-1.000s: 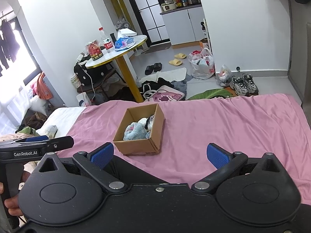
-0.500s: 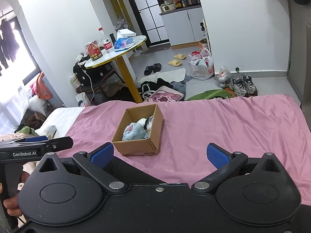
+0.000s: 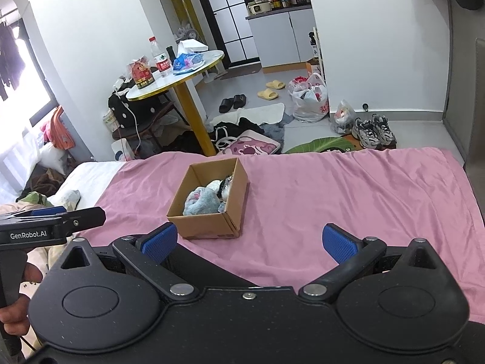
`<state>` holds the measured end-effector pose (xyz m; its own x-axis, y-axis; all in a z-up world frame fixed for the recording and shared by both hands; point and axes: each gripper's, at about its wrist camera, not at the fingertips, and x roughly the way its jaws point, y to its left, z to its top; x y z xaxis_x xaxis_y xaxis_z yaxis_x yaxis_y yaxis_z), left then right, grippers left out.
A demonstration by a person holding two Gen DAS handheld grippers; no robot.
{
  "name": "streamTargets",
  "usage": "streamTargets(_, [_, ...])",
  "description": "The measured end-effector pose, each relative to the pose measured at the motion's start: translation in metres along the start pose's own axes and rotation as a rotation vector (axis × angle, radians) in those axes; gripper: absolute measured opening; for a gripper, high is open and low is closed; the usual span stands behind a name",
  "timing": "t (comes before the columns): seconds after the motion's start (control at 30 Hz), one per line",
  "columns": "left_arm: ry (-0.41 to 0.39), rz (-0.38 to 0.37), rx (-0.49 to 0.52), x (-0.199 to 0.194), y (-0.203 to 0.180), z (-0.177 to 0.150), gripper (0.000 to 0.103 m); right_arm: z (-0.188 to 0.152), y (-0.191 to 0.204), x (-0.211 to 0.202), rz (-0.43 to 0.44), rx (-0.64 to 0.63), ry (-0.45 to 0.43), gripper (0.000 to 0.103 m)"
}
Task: Organize soft objects
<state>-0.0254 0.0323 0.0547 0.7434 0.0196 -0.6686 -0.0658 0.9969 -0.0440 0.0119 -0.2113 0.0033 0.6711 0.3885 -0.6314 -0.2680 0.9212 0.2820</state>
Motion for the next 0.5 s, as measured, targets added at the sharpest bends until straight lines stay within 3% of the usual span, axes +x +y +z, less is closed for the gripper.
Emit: streamTargets(0.5, [0.004,0.003,-0.010,0.0004,0.0030,-0.0035,0.102,-0.0007,-0.0037,0.0004,-0.008,-0.003,-0.004,0.103])
